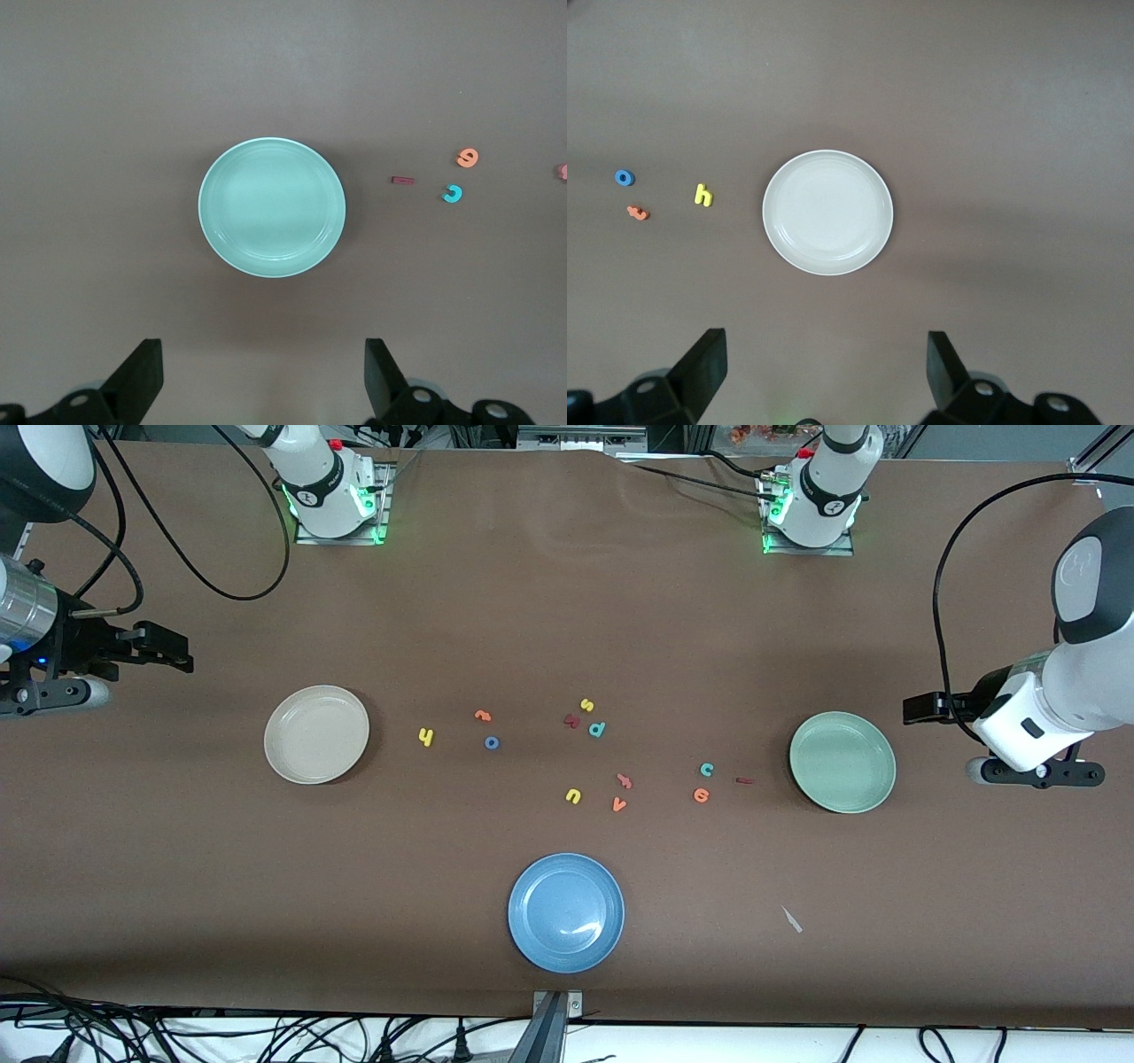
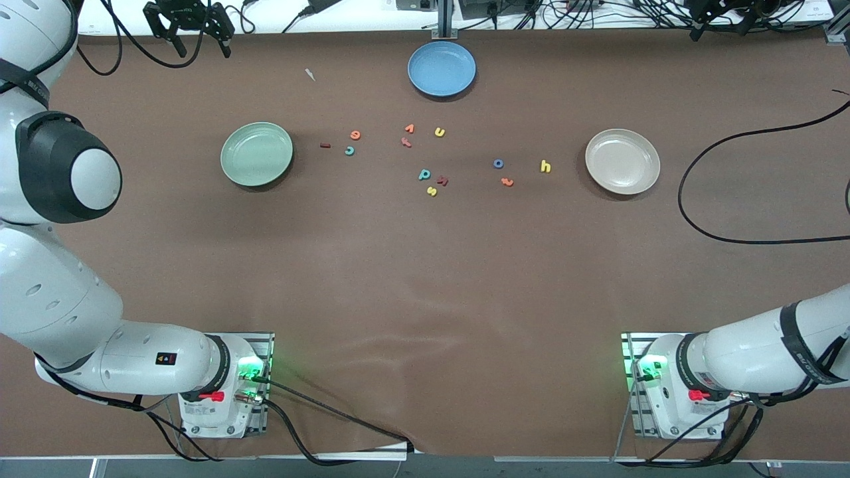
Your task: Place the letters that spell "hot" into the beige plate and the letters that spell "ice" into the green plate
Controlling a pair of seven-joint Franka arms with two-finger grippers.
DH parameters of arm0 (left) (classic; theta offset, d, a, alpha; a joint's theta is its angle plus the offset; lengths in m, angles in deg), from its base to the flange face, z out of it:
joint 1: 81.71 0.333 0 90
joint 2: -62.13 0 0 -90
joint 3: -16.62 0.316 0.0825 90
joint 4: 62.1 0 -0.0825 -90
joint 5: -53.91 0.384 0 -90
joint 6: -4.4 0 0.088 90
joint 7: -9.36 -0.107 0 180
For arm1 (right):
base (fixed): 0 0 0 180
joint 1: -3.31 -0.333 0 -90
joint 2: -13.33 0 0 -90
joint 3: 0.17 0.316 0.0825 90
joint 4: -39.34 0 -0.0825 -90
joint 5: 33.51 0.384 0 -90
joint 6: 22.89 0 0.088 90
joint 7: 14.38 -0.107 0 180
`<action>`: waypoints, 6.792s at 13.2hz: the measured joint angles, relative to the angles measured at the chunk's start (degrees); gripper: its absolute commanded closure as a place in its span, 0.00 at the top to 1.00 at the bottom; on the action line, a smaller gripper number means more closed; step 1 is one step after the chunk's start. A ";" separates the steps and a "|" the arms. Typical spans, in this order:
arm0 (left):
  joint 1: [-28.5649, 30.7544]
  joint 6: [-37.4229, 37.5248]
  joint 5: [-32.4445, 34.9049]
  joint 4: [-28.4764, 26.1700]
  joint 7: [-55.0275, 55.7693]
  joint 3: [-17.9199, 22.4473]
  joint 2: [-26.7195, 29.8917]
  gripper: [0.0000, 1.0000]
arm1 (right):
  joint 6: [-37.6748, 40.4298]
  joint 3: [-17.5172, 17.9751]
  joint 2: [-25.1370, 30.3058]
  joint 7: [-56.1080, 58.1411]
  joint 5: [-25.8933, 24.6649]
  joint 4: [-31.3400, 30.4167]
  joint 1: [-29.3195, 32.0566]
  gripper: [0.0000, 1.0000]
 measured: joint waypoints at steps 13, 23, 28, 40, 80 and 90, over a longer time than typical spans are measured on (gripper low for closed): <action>0.00 0.00 0.00 -0.02 0.00 0.00 0.00 1.00 | -0.01 -0.23 0.00 1.03 0.00 0.00 0.13 1.00; 0.00 0.00 0.00 -0.02 0.00 0.00 0.00 1.00 | -0.01 -0.51 -0.12 3.02 0.00 0.00 0.32 1.00; 0.00 0.00 0.00 -0.02 0.00 0.00 0.00 1.00 | -0.01 -0.52 -0.14 3.06 0.00 0.00 0.38 1.00; 0.00 0.00 0.00 -0.02 0.00 0.00 0.00 1.00 | 0.10 -0.70 -0.34 3.09 0.37 0.00 1.32 1.00; 0.01 0.00 0.00 -0.20 0.00 0.00 0.00 1.00 | 0.24 -0.05 -1.40 3.60 -0.67 0.04 2.66 1.00; 0.01 0.00 0.00 -0.20 0.00 0.00 0.00 1.00 | 0.24 -0.20 -1.38 3.60 -0.66 0.08 2.69 1.00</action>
